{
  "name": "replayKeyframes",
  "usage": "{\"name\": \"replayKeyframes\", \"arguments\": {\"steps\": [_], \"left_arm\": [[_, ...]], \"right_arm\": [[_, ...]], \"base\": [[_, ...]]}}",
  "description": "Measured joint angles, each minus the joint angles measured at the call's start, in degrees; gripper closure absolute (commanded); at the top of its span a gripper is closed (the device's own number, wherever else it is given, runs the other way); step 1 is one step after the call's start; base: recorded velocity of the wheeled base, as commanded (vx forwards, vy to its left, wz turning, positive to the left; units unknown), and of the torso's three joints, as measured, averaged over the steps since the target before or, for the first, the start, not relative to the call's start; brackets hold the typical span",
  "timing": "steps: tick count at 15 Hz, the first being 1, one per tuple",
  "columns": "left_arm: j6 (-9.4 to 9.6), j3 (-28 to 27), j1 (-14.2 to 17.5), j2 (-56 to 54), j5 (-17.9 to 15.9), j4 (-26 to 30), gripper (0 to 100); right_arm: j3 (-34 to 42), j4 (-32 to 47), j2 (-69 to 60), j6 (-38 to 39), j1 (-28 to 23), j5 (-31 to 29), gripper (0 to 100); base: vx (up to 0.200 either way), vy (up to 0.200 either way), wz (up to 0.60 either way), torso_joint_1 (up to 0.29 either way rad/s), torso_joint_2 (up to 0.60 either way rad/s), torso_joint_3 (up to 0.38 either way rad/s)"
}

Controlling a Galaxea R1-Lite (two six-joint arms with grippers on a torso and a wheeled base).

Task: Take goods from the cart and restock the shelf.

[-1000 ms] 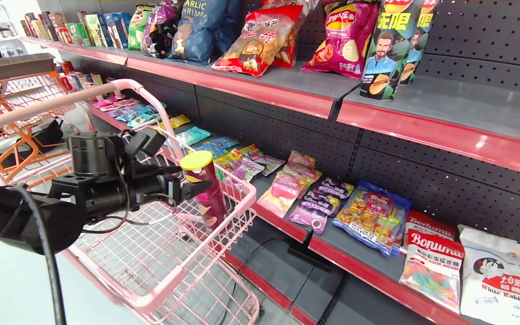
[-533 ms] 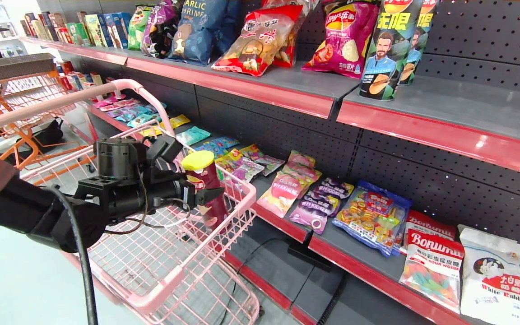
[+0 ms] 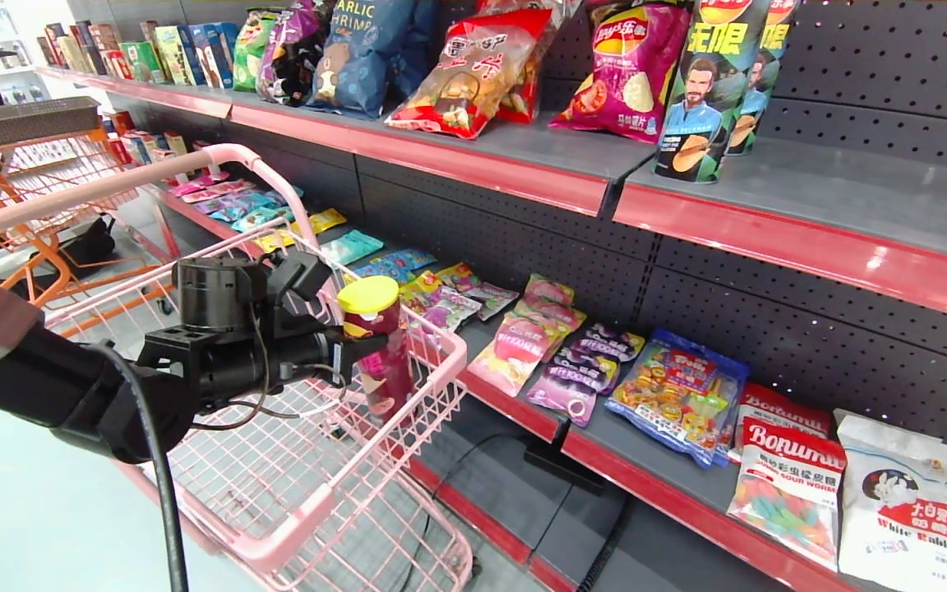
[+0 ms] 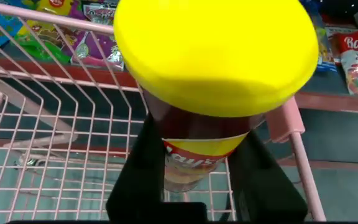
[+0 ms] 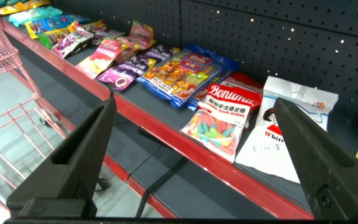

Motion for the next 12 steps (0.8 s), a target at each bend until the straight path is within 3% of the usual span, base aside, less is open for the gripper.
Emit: {"name": "replayKeyframes", "arguments": {"steps": [3, 8, 12], "left_arm": [[-2.58, 1.23, 0.69, -5.3, 0.41, 2.52, 100], [-3.95, 1.21, 2.27, -25.76, 2.66, 25.0, 100], [-3.35, 1.43, 3.36, -49.46, 9.44, 38.55, 100]], "right_arm": [[0.0, 0.0, 0.0, 0.0, 0.0, -0.01, 0], [0.0, 0.0, 0.0, 0.11, 0.0, 0.0, 0], [0.0, 0.0, 0.0, -0.06, -0.02, -0.12, 0]], "base": [[0.0, 0.0, 0.0, 0.0, 0.0, 0.0], [0.0, 0.0, 0.0, 0.0, 0.0, 0.0], [0.0, 0.0, 0.0, 0.003, -0.02, -0.019]]}}
